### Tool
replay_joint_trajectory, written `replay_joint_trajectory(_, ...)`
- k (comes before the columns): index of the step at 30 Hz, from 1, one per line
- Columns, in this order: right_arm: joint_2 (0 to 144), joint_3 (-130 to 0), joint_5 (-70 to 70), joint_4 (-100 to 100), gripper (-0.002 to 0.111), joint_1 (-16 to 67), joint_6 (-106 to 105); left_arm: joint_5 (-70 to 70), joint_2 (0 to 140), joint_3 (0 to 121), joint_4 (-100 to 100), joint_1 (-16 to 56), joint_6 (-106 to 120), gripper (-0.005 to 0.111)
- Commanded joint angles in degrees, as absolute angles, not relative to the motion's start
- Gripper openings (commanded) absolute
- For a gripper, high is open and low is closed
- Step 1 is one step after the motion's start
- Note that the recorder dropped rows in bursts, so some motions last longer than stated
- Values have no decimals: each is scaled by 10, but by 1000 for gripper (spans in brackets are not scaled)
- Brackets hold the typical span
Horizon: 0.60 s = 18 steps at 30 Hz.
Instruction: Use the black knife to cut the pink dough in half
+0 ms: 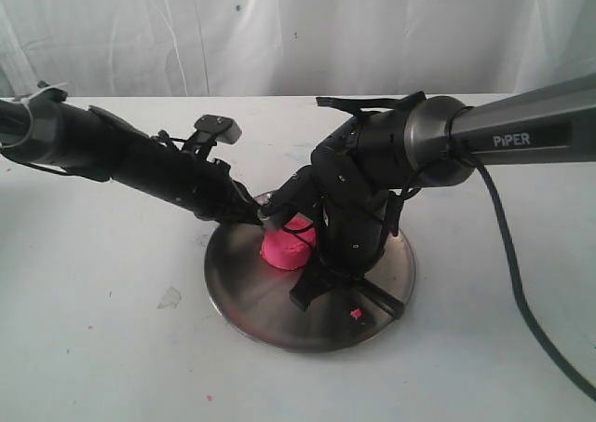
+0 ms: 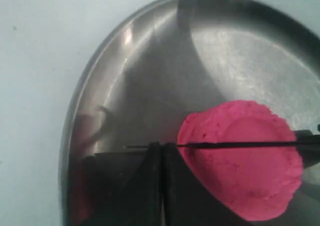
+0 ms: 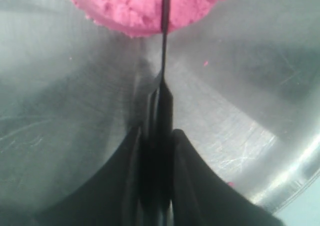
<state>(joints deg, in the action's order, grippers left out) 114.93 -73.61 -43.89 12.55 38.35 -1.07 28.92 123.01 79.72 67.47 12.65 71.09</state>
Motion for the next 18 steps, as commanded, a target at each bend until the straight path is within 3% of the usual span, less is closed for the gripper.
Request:
replay_joint_trajectory(1, 1132, -739, -443, 123, 0, 381, -15, 295, 1249, 794, 676, 127, 706, 0)
replay_joint_trajectory(18, 1139, -739, -441, 123, 0, 381, -24, 274, 1171, 794, 633, 127, 703, 0)
